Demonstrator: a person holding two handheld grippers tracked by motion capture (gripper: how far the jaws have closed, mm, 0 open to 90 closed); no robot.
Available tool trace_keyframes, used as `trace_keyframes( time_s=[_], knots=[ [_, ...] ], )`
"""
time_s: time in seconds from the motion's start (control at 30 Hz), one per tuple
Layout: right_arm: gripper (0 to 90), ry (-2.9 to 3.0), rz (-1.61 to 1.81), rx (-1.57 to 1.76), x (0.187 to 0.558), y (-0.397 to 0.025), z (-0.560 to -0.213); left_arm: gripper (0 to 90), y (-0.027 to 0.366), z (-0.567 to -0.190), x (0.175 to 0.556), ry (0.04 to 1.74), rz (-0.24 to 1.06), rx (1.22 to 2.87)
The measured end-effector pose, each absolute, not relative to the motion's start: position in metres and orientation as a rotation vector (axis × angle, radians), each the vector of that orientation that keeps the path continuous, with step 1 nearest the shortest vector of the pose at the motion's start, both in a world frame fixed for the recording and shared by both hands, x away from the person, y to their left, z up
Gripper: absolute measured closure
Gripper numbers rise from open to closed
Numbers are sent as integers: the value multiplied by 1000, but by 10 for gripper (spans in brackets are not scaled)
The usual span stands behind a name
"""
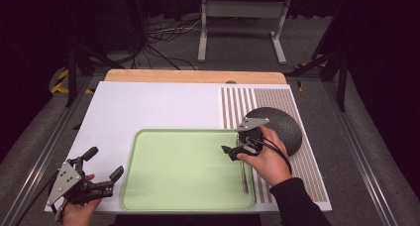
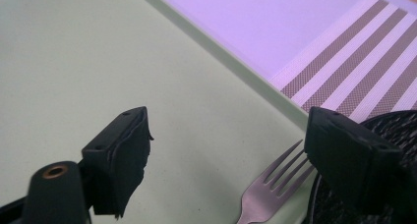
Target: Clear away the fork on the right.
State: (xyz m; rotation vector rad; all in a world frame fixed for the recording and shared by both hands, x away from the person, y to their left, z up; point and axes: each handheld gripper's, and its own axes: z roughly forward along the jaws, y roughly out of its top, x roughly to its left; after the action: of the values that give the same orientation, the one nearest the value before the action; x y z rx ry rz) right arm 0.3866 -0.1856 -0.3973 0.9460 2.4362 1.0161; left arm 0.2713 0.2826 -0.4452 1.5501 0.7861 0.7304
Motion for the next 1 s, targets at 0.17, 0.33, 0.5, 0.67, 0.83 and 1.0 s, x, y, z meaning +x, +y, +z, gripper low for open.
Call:
trace_keyframes(
  time_s=[0.17,0.33,0.5,0.67,0.83,1.0],
  knots=[
    [129,2389,1094,919,382,-195,-388,0,283,-445,271,787,732,1542],
    [128,2336,1163,878,374,-210,-378,0,283,-445,271,789,734,1542],
    [128,2281,1225,852,367,-224,-372,0,283,-445,271,790,735,1543],
    [128,2225,1299,857,361,-237,-370,0,283,-445,271,791,736,1542],
    [128,2188,1335,860,356,-251,-373,0,283,-445,271,792,734,1544],
    [128,2142,1373,855,350,-266,-376,0,283,-445,271,792,733,1546]
  ],
)
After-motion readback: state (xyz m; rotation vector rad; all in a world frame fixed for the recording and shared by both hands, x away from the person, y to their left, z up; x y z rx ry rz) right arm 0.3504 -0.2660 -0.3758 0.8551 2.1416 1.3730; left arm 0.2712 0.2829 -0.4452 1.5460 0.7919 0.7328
